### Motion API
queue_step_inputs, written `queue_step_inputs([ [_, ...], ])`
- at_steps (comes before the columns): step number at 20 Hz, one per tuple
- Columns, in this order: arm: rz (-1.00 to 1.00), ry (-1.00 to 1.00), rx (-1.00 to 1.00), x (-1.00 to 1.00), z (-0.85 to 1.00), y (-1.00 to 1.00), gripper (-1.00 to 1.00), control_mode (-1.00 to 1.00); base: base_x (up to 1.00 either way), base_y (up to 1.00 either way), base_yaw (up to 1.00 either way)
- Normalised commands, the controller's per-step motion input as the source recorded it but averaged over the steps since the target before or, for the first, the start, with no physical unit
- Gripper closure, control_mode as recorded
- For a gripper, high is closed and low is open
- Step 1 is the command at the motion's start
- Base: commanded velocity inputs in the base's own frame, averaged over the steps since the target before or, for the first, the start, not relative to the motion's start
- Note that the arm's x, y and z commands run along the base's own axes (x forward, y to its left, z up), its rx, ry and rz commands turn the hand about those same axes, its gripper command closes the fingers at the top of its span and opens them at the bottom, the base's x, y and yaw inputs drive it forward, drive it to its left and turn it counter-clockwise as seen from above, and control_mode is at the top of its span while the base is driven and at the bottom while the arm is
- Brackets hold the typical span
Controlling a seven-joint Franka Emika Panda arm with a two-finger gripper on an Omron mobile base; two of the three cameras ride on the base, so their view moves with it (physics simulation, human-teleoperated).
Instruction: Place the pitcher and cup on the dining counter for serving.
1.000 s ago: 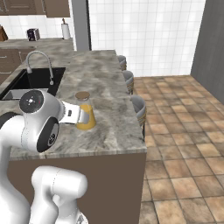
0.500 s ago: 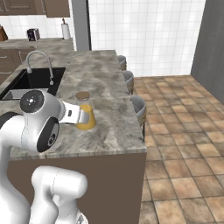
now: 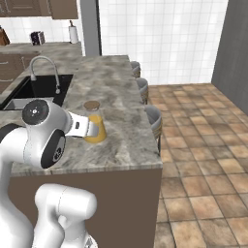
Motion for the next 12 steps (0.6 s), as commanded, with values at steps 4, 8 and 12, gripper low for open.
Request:
queue_step_inputs([
  [4, 0.00, 0.00, 0.00, 0.00, 0.00, 0.00, -1.00, 1.00, -0.69, 0.18, 0.00],
  [8, 0.00, 0.00, 0.00, 0.00, 0.00, 0.00, -1.00, 1.00, -0.83, 0.69, 0.00],
  [12, 0.00, 0.00, 0.00, 0.00, 0.00, 0.00, -1.00, 1.00, -0.49, 1.00, -0.04],
])
